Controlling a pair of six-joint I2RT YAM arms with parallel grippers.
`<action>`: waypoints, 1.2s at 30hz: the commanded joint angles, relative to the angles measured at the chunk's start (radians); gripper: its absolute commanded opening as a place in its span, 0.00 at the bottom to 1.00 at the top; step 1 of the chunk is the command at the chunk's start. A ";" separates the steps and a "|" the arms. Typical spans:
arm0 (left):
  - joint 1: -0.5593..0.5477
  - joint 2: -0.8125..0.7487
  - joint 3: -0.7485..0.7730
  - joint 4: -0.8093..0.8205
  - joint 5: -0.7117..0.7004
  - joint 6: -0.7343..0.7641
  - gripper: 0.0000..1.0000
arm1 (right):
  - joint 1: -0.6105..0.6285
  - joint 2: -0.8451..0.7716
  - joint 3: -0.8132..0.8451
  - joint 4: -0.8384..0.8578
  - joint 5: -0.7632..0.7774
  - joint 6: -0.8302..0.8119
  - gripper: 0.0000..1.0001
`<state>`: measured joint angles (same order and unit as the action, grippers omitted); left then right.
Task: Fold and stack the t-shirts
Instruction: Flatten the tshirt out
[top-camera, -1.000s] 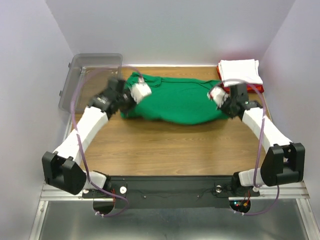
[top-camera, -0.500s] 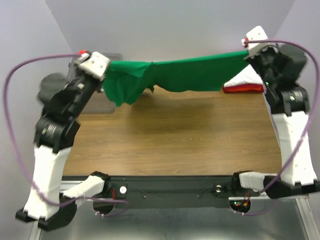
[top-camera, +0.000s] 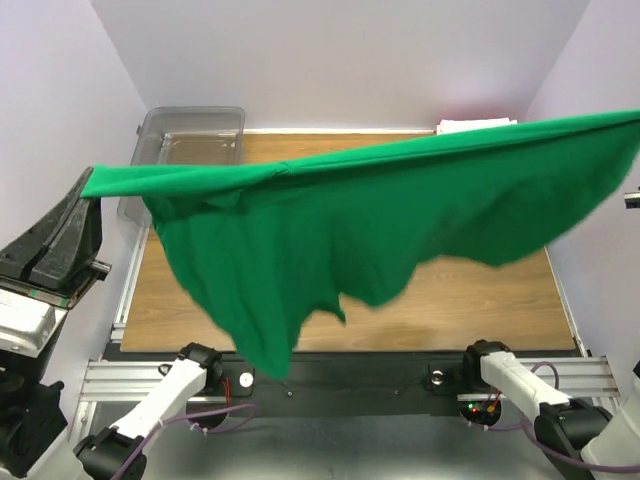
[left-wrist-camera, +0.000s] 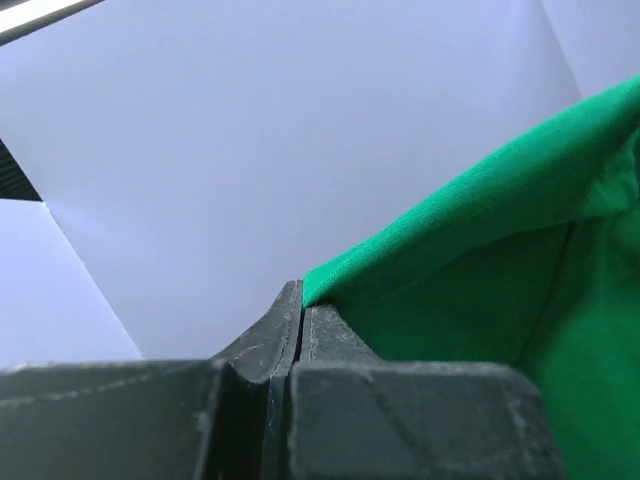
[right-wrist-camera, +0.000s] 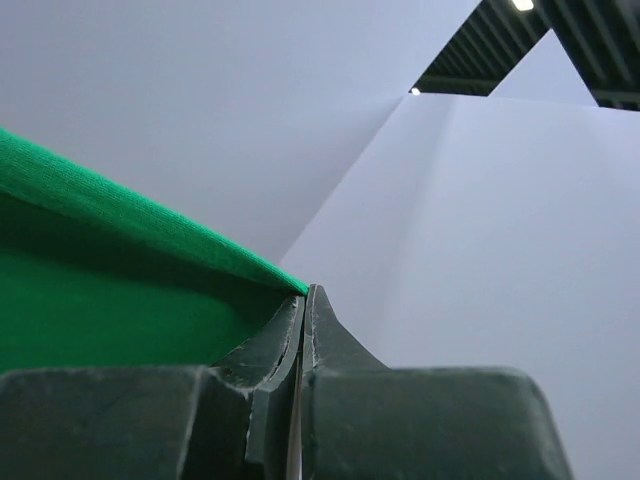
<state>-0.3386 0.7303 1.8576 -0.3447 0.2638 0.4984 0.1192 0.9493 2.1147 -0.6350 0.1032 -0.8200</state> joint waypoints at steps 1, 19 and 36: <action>0.010 -0.011 -0.032 -0.068 -0.067 0.055 0.00 | -0.006 0.026 -0.125 -0.045 0.099 -0.100 0.01; 0.009 0.139 -0.897 -0.028 0.023 0.206 0.00 | -0.006 0.054 -1.107 0.116 -0.214 -0.194 0.00; 0.079 0.978 -0.574 0.228 -0.144 0.124 0.00 | -0.033 0.784 -0.998 0.488 -0.151 -0.082 0.01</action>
<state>-0.2939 1.6272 1.1118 -0.1879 0.1627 0.6495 0.1127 1.6787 1.0084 -0.2626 -0.0818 -0.9375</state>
